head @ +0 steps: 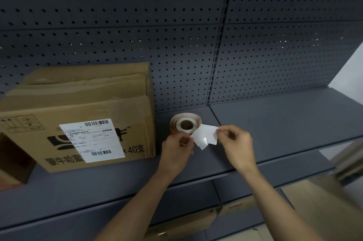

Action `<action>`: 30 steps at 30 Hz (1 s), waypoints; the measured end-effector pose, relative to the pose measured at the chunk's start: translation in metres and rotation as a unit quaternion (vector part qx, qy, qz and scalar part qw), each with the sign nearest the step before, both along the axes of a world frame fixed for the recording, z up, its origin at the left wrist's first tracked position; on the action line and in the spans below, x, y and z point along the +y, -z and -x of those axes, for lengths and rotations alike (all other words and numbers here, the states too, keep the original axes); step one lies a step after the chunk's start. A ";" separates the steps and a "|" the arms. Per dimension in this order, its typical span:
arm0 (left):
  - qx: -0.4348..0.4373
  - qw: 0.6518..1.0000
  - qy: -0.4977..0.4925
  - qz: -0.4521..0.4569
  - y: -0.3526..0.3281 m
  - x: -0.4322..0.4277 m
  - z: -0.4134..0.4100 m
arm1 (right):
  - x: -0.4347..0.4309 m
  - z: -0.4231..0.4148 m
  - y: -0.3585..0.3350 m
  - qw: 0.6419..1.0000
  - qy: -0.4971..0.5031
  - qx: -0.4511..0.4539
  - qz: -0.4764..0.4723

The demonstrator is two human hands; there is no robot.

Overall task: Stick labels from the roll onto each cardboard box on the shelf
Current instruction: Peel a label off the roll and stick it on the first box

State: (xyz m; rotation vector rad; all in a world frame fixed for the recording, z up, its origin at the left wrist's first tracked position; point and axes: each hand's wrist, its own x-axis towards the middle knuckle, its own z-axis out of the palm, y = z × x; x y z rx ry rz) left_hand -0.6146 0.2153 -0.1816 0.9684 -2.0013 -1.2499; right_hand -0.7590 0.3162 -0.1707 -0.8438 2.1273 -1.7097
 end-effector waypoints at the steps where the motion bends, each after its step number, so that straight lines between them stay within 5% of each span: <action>1: -0.006 1.000 -0.002 -0.002 0.000 0.000 -0.001 | 0.001 0.002 -0.001 1.000 0.015 -0.001 0.004; 8: -0.032 0.999 -0.030 0.019 0.001 0.001 -0.013 | 0.013 -0.003 -0.021 0.993 0.101 0.051 0.043; 12: 0.010 0.999 -0.047 0.021 -0.012 0.008 -0.023 | 0.018 -0.026 -0.038 0.980 0.088 0.173 0.043; 16: 0.141 0.978 -0.042 -0.146 -0.050 0.023 -0.035 | 0.015 -0.052 -0.044 0.937 0.078 0.339 0.042; 19: 0.219 0.914 -0.021 -0.340 -0.078 0.028 -0.046 | 0.011 -0.073 -0.046 0.905 0.044 0.420 0.054; 21: 0.238 0.891 -0.008 -0.387 -0.088 0.026 -0.056 | 0.008 -0.085 -0.046 0.877 0.016 0.476 0.064; 30: 0.191 0.955 -0.037 -0.225 -0.088 0.009 -0.100 | -0.004 -0.116 -0.043 0.838 -0.083 0.533 0.087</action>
